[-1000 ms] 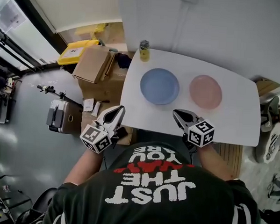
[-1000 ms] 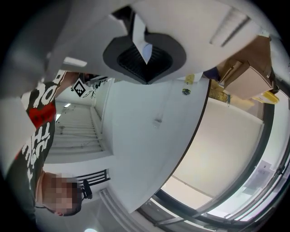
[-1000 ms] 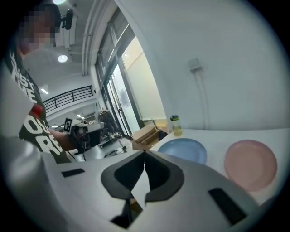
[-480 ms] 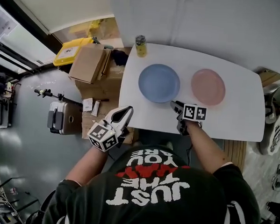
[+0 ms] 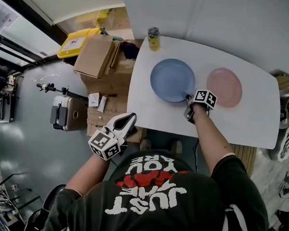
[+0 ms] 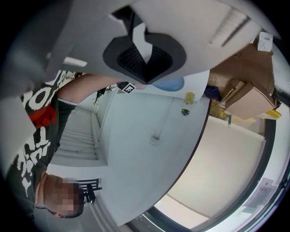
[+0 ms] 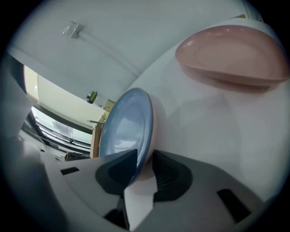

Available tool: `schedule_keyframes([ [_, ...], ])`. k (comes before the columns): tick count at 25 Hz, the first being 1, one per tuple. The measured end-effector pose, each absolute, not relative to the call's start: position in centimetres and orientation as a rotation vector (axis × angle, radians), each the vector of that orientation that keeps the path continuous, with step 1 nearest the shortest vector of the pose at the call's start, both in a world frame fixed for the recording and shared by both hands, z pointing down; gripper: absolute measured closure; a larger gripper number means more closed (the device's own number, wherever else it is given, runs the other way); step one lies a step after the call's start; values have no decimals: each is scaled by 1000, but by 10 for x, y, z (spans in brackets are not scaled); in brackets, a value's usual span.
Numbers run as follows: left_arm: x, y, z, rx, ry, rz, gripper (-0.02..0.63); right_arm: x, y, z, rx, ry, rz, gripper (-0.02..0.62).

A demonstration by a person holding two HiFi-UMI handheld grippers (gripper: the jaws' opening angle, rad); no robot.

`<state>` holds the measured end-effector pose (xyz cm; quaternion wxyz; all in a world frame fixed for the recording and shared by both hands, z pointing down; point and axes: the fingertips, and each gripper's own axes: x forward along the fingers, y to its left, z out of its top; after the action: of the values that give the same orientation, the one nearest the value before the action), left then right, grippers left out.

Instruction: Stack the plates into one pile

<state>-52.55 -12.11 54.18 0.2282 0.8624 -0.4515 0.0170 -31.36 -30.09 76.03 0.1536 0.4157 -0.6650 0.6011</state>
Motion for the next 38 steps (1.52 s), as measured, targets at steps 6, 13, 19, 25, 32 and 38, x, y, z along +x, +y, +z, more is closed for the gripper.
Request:
schedule_keyframes([
  [6, -532, -113, 542, 2351, -1272, 38, 602, -306, -304, 755, 1213, -1862, 1833, 552],
  [13, -496, -124, 533, 2387, -1222, 11, 602, -250, -320, 699, 1245, -1962, 1833, 554],
  [19, -455, -140, 527, 2428, -1153, 23, 602, -93, -353, 666, 1589, -1872, 1798, 554],
  [25, -427, -146, 522, 2445, -1131, 56, 601, 6, -351, 690, 1775, -1689, 1821, 552],
  [32, -418, -148, 523, 2437, -1133, 81, 602, 9, -344, 721, 1765, -1616, 1926, 552],
  [38, -429, -144, 522, 2415, -1143, 74, 602, 19, -349, 700, 1729, -1633, 1438, 446],
])
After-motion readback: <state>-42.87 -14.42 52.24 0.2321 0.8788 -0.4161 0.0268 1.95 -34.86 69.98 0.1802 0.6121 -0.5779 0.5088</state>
